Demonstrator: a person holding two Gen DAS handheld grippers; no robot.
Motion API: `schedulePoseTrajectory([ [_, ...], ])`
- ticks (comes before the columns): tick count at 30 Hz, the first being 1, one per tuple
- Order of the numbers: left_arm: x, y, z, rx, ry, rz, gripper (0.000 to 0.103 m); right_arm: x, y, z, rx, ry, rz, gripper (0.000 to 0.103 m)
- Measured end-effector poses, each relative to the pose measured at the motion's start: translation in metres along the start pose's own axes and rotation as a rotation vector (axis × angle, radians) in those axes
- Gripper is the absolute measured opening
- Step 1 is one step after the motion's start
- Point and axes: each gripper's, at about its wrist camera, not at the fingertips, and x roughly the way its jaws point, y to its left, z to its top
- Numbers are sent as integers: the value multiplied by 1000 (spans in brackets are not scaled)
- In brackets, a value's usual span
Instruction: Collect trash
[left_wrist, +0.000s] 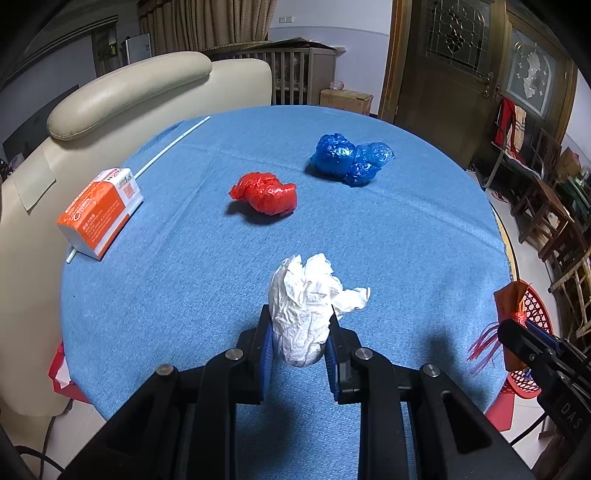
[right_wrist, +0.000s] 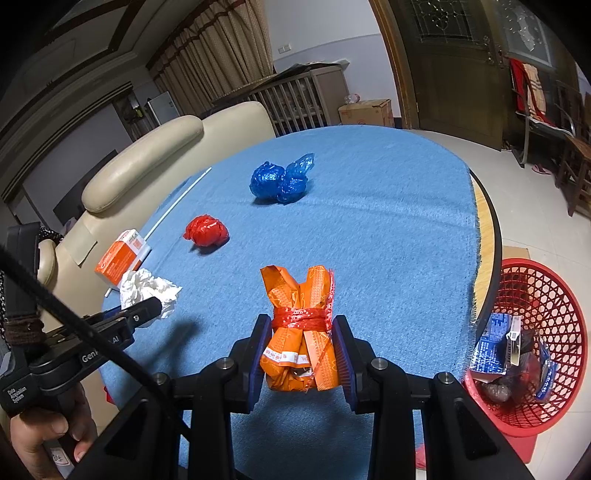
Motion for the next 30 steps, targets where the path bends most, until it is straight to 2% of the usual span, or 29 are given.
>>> schedulePoseTrajectory([
  [30,-1,-4,-1,14,-3,1,26,-7,-7,-1,30,-15,0,36],
])
